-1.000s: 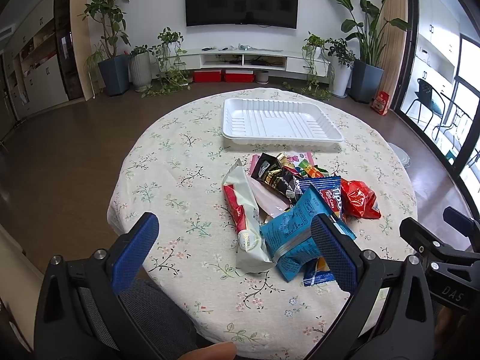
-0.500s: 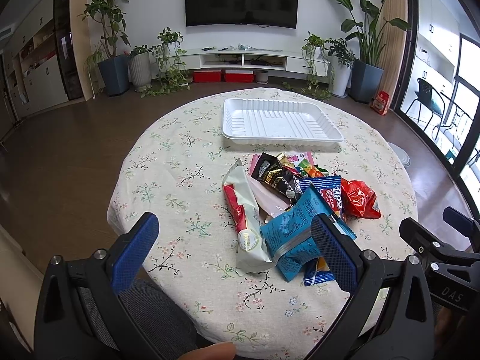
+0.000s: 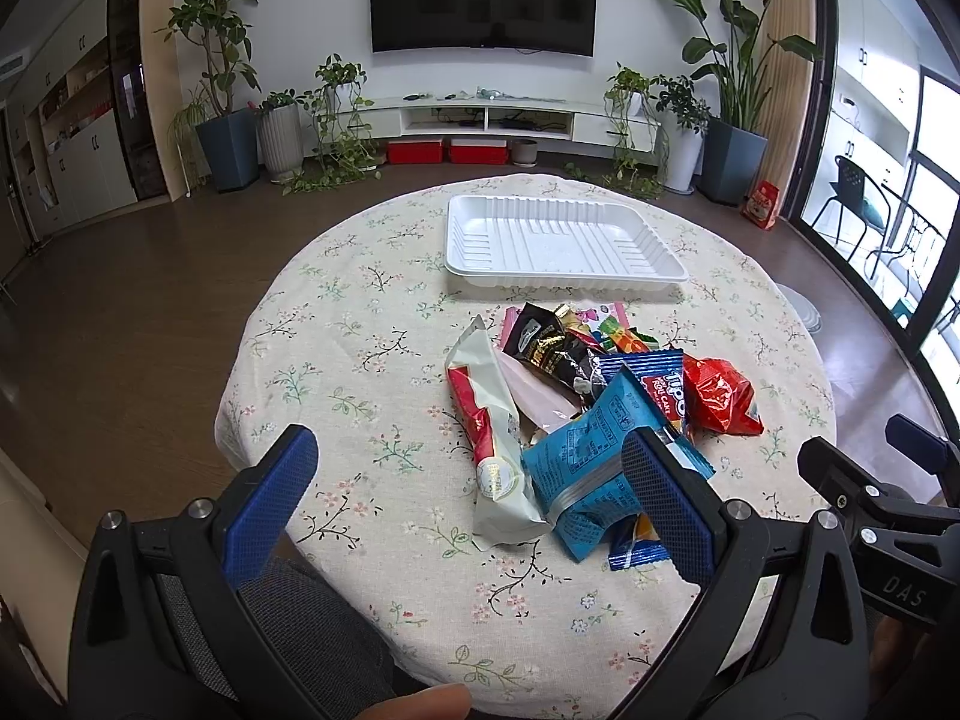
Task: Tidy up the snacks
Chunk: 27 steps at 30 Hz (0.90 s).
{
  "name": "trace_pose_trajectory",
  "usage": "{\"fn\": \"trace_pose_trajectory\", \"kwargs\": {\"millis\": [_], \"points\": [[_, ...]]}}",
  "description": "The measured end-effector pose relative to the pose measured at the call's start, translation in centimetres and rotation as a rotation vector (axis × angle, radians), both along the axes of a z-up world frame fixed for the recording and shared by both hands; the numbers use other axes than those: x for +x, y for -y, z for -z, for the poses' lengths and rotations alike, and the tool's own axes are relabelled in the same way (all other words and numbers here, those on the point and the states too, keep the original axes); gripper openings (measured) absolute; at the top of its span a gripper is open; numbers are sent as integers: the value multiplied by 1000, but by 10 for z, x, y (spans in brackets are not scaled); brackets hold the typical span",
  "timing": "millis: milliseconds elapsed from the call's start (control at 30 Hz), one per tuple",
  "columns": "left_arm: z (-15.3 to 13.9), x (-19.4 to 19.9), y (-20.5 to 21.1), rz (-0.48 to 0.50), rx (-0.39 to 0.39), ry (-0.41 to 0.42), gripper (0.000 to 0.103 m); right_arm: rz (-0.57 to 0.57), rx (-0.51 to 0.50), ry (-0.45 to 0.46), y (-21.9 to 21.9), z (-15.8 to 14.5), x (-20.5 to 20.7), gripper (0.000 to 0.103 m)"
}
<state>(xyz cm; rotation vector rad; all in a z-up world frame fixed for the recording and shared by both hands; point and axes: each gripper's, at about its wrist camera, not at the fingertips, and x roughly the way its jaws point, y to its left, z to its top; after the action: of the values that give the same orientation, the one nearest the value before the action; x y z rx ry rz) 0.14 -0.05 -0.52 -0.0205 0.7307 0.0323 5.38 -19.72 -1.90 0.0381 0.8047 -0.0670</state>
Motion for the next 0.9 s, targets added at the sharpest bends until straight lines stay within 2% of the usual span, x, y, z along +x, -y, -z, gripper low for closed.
{"fn": "trace_pose_trajectory", "kwargs": {"millis": [900], "points": [[9, 0, 0, 9, -9, -7, 103, 0, 5, -3, 2, -1, 0, 103]]}}
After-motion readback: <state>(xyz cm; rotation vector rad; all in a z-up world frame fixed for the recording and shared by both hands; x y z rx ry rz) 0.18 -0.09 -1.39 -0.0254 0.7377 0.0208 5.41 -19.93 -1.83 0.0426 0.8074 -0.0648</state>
